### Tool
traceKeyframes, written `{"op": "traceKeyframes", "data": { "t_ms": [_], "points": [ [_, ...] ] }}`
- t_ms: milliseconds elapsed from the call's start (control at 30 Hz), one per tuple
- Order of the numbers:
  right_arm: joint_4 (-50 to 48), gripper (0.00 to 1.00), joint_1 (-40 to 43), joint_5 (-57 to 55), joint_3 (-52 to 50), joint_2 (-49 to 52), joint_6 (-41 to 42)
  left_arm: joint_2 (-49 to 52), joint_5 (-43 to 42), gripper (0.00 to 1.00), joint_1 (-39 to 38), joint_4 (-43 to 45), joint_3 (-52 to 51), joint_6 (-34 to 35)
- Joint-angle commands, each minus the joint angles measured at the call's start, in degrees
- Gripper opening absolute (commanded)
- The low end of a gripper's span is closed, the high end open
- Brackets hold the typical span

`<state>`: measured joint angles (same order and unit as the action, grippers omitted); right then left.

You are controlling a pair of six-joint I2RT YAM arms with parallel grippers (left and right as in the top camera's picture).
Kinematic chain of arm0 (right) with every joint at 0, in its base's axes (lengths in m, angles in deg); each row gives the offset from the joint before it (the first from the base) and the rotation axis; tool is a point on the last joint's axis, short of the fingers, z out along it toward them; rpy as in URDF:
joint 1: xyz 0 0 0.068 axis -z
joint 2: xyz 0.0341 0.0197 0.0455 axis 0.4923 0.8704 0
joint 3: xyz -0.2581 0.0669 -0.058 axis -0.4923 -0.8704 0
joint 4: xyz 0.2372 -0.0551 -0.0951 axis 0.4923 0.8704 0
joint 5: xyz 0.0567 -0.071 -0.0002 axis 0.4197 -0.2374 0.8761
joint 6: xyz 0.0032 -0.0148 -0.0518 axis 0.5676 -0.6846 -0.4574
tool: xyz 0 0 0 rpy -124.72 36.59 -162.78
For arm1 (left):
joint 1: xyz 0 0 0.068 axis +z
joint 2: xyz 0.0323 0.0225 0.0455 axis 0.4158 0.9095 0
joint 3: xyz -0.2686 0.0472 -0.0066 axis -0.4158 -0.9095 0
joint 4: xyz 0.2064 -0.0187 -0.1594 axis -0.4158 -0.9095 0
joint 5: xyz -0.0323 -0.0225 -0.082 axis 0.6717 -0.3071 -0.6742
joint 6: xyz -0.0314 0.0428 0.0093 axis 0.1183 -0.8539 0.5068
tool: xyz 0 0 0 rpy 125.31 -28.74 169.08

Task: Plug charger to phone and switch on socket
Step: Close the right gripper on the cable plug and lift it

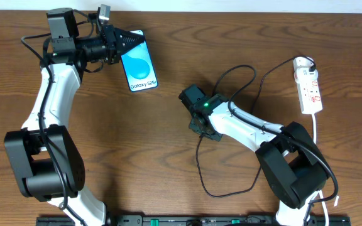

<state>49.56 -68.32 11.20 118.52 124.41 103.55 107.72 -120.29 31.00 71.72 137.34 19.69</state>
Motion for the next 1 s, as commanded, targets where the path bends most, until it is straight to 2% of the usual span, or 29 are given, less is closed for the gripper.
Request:
{"op": "traceKeyframes", "data": {
  "t_ms": [0, 67, 233, 333, 667, 800, 967],
  "points": [
    [0.2, 0.1, -0.2, 1.3, -1.4, 3.4, 0.2, -1.6, -2.5, 0.07, 0.0, 0.0, 0.5, -0.6],
    [0.2, 0.01, -0.2, 2.4, -1.4, 3.4, 0.2, -1.6, -2.5, 0.07, 0.0, 0.0, 0.5, -0.6],
    [0.1, 0.01, 0.1, 5.7, -1.2, 3.4, -1.6, -1.6, -2.5, 0.07, 0.0, 0.0, 0.5, -0.6],
    [0.1, 0.01, 1.0, 9.6, -0.4, 3.4, -6.4, -1.6, -2.5, 0.07, 0.0, 0.0, 0.5, -0.6],
    [0.1, 0.01, 6.1, 37.2, 7.3, 3.3, -32.5, -1.6, -2.5, 0.07, 0.1, 0.0, 0.5, -0.6],
    [0.1, 0.01, 7.1, 46.3, 9.2, 3.3, -36.3, -1.6, -5.3, 0.07, 0.9, 0.2, 0.5, -0.5],
    [-6.6, 0.01, 7.6, 63.8, 9.2, 3.3, -40.8, -1.6, -8.3, 0.07, 3.8, 0.7, 0.5, -0.5]
  ]
}}
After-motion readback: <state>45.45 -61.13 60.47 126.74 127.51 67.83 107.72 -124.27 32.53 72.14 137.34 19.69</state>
